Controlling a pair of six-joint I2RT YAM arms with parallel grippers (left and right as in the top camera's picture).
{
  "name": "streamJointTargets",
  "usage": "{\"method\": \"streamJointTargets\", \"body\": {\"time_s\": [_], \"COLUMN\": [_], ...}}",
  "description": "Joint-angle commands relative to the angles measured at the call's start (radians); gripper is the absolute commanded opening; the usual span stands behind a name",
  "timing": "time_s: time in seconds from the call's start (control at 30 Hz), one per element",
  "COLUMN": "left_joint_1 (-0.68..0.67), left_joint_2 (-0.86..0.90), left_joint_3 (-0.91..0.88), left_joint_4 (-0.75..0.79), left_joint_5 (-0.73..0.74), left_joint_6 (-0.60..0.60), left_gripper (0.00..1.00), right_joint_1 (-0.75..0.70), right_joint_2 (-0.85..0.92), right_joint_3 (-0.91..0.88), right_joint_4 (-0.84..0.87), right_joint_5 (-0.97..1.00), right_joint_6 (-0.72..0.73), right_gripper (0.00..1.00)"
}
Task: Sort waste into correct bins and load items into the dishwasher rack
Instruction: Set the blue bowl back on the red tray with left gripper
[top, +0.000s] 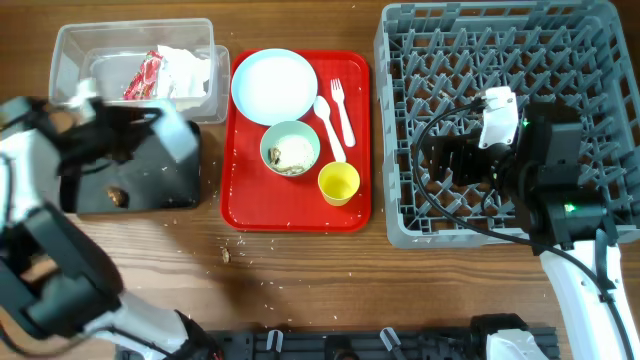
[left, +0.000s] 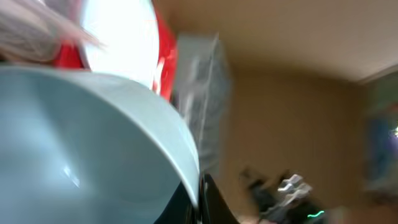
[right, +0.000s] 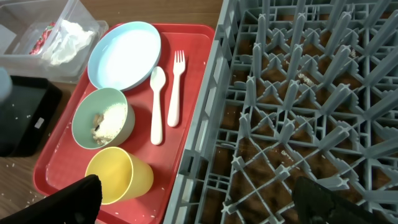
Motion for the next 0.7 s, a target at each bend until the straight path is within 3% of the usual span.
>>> {"method": "streamJointTargets", "body": {"time_s": [0.0,0.1,0.2,0.3,0.37,0.57,0.6,0.67], "left_joint_1": [-0.262,-0.514,-0.786,-0.898,-0.962,-0.999,-0.999,-0.999], "left_joint_2": [-0.193,-0.220,-0.207,-0.207,-0.207,-0.207,-0.207,-0.207], "left_joint_3": [0.010,0.009,-0.058,-0.129,-0.204,-0.309,-0.309,-0.309], "left_joint_4": [-0.080,-0.183,-0.178,-0.109,0.015,0.157,0.165,0.172], "left_joint_5": [-0.510,-0.819,-1.069,-1.101,-1.140,-1.213,-1.213,-1.213], "left_joint_6": [0.063,0.033,-0.087,-0.144,-0.143,-0.143,-0.143,-0.142], "left_gripper": [0.04,0.04,0.04,0.04,0.04,0.04,0.07,0.26], "right_joint_1": [-0.004,-0.004,-0.004,-0.004,-0.004,-0.004,-0.004,-0.004], "right_joint_2": [0.006,0.015,0.038,0.043,0.043,0.043,0.043,0.043], "right_joint_3": [0.018,0.018,0.018,0.018,0.018,0.018,0.018,0.018], "right_joint_4": [0.001,0.003,0.002,0.003,0.007,0.006,0.006,0.006], "right_joint_5": [-0.002,-0.002,-0.003,-0.003,-0.003,-0.003,-0.003,-0.003], "right_joint_6": [-0.013,-0.013,-0.011,-0.010,-0.011,-0.010,-0.010,-0.011], "right_gripper": [1.00,1.00,1.00,1.00,1.00,1.00,1.00,1.00]}}
